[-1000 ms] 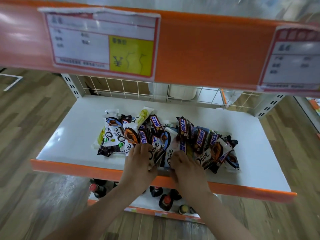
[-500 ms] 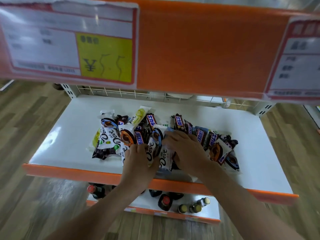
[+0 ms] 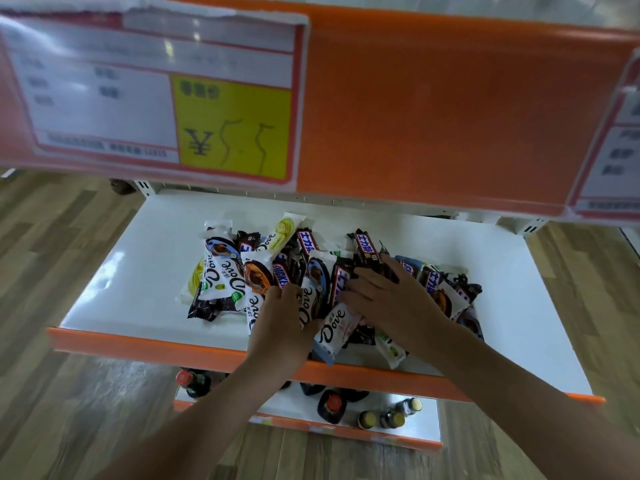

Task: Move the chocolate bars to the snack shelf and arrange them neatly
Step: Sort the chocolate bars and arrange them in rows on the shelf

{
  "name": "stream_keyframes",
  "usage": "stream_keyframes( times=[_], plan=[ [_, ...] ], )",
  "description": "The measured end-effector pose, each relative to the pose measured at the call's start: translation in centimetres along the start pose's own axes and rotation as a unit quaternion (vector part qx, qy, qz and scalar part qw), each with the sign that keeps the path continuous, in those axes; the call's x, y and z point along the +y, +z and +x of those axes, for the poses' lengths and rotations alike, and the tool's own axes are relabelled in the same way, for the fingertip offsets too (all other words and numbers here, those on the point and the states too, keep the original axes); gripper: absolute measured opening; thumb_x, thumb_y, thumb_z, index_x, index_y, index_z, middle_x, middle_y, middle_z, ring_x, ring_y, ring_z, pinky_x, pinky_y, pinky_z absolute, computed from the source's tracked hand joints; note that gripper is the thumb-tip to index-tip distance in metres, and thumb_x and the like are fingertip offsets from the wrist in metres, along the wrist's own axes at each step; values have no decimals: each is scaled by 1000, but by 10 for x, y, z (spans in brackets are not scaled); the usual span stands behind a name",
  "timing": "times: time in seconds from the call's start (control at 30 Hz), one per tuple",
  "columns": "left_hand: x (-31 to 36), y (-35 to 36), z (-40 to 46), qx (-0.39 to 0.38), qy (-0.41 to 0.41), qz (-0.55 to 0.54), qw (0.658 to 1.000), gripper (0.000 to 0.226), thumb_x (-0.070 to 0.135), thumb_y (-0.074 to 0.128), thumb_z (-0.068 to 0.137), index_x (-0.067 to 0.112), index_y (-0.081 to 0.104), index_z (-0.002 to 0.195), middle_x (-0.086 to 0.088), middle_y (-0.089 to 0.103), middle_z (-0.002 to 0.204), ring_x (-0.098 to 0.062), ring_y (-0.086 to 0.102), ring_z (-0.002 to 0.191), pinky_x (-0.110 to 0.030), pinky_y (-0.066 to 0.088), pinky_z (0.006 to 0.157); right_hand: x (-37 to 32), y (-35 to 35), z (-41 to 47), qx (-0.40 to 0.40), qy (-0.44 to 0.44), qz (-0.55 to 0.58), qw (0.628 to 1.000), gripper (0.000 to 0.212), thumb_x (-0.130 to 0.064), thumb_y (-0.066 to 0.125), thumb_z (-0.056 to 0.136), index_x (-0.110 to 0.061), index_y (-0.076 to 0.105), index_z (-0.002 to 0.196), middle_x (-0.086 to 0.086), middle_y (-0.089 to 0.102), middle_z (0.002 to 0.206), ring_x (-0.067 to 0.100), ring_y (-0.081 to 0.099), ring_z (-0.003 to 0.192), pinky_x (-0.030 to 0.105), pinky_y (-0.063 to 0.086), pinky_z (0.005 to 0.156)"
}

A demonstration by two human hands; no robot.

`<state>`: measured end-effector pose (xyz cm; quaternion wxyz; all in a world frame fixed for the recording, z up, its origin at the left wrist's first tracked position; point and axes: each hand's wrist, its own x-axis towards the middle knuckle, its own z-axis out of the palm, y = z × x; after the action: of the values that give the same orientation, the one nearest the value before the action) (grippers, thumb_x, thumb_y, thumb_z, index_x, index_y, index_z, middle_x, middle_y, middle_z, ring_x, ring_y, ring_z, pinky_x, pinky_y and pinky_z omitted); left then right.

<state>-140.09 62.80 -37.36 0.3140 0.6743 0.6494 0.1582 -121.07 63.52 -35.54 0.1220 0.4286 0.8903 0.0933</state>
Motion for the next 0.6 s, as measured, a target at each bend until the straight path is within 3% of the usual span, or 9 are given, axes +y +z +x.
stream_keyframes(
  times=[0.1, 0.2, 0.3, 0.43, 0.6],
  plan=[
    [2, 0, 0, 11, -33, 3, 999, 40, 20, 57, 89, 16, 41, 125, -5, 42, 122, -23, 47, 108, -40, 47, 87, 2, 8, -13, 45, 27, 6, 999, 63, -33, 87, 54, -29, 67, 113, -5, 68, 113, 18, 63, 107, 48, 50, 90],
    [7, 3, 0, 53, -15, 133, 990, 38, 43, 47, 92, 18, 42, 119, -1, 44, 118, -21, 45, 111, -36, 42, 88, 5, 13, -21, 56, 82, 27, 995, 53, -37, 84, 63, -26, 67, 112, -4, 68, 110, 19, 64, 104, 48, 51, 88],
    [14, 9, 5, 65, -4, 183, 981, 42, 48, 42, 92, 14, 40, 115, -4, 45, 116, -23, 47, 109, -35, 41, 84, 4, 13, -23, 29, 103, 55, 993, 47, -42, 75, 74, -25, 65, 117, -4, 67, 112, 18, 63, 106, 50, 46, 94],
    [17, 12, 12, 61, -33, 66, 995, 31, 31, 45, 96, 6, 41, 114, -13, 46, 112, -27, 51, 95, -31, 40, 69, 6, 16, -26, 2, 110, 120, 987, 42, -41, 51, 92, -27, 51, 132, -4, 54, 131, 19, 47, 124, 45, 24, 109],
    [10, 9, 16, 72, -16, -43, 996, 14, 21, 48, 95, 8, 51, 101, -9, 57, 90, -21, 52, 75, -31, 37, 58, 4, 12, -31, 37, 136, 137, 981, 37, -31, 69, 82, -24, 63, 118, -3, 64, 117, 22, 58, 111, 46, 37, 100]
  ],
)
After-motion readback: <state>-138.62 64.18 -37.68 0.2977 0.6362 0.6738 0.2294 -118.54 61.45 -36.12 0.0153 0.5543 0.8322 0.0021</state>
